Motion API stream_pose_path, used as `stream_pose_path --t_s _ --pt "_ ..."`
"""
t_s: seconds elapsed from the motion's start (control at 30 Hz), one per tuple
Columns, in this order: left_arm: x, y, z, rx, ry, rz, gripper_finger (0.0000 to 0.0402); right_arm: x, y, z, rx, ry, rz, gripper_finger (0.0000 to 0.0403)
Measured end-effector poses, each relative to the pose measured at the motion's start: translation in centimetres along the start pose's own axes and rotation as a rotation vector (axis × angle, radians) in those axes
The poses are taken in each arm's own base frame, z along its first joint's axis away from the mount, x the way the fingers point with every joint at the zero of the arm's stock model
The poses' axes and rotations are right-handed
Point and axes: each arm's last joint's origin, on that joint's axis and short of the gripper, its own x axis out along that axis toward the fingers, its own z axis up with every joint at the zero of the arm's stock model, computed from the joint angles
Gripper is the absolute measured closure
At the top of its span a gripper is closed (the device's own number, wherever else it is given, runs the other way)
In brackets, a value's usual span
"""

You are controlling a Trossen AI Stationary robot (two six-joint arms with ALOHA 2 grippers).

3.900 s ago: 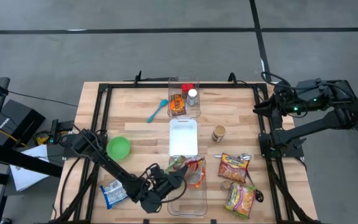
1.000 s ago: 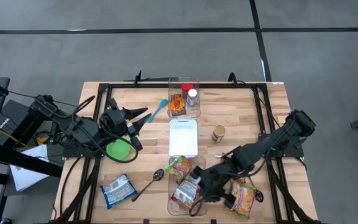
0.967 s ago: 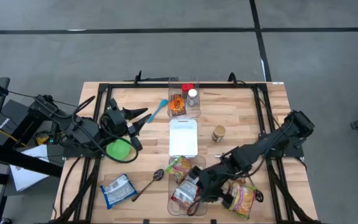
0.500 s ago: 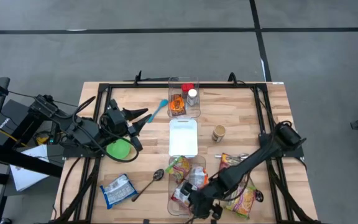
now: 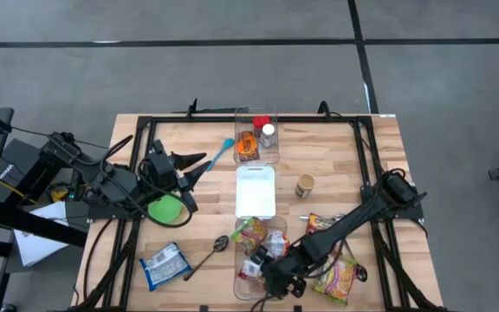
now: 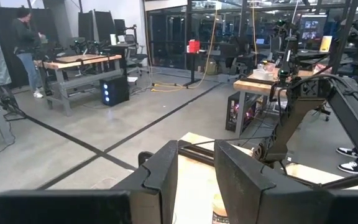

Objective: Pick & Place Food Item
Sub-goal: Put the left red noodle pack into the bottom transparent bin

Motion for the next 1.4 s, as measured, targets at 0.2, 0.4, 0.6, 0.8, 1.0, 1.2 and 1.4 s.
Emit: stream_pose_path --t_s 0.2,0.4,0.6,0.8,1.0,1.2,1.4 --pt "0.0 0.0 0.0 -0.002 0.0 0.001 0.0302 0.0 0.0 -0.5 -0.039 0.076 -0.046 0.0349" --pt "0.0 0.0 0.0 -0.006 0.0 0.003 0.0302 -1.2 0.0 -0.8 -0.055 0.122 -0.056 0.0394" --pt "0.0 0.0 0.0 -0.008 0.0 0.005 0.0302 -4.3 -1.1 -1.4 -0.021 0.172 -0.113 0.0401" --pt "0.0 0.0 0.0 -0.036 -0.001 0.005 0.0302 -6.6 -3.9 -2.8 0.109 0.179 -0.171 0.0402" --pt "0.0 0.0 0.0 -0.085 0.0 -0.003 0.0302 -5.9 -5.5 -4.3 0.152 0.235 -0.15 0.0402" --pt "0.0 0.0 0.0 -0.127 0.001 -0.01 0.0302 -5.1 -5.8 -4.3 0.159 0.199 -0.116 0.0403" --pt "0.0 0.0 0.0 -0.135 0.001 -0.009 0.0302 -5.1 -5.4 -4.1 0.161 0.164 -0.035 0.0403"
